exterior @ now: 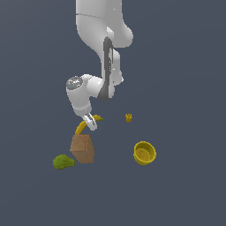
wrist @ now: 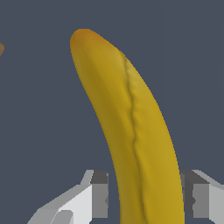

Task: Pick up a designated object from a clutter of objects.

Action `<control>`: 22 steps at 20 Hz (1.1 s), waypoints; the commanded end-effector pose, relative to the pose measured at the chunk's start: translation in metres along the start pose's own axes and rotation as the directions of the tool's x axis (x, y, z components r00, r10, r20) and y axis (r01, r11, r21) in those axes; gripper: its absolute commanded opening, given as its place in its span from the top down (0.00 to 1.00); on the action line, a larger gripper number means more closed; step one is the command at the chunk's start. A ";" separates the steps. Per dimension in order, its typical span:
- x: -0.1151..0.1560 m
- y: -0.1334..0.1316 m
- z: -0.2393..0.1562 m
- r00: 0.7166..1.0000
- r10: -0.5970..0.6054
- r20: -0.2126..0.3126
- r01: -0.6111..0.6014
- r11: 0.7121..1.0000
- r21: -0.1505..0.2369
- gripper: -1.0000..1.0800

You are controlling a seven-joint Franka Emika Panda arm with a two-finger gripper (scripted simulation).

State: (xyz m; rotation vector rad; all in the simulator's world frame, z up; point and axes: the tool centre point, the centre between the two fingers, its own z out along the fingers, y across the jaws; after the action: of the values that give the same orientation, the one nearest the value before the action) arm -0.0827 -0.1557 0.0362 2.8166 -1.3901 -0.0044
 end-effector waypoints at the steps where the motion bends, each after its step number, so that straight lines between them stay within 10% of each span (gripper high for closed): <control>1: -0.003 -0.010 -0.011 1.000 -0.001 -0.002 0.001 1.000 0.002 1.00; 22: -0.061 -0.169 -0.173 1.000 0.000 -0.006 0.000 1.000 -0.002 1.00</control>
State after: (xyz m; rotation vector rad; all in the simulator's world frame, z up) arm 0.0067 -0.0165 0.1949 2.8131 -1.3873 -0.0006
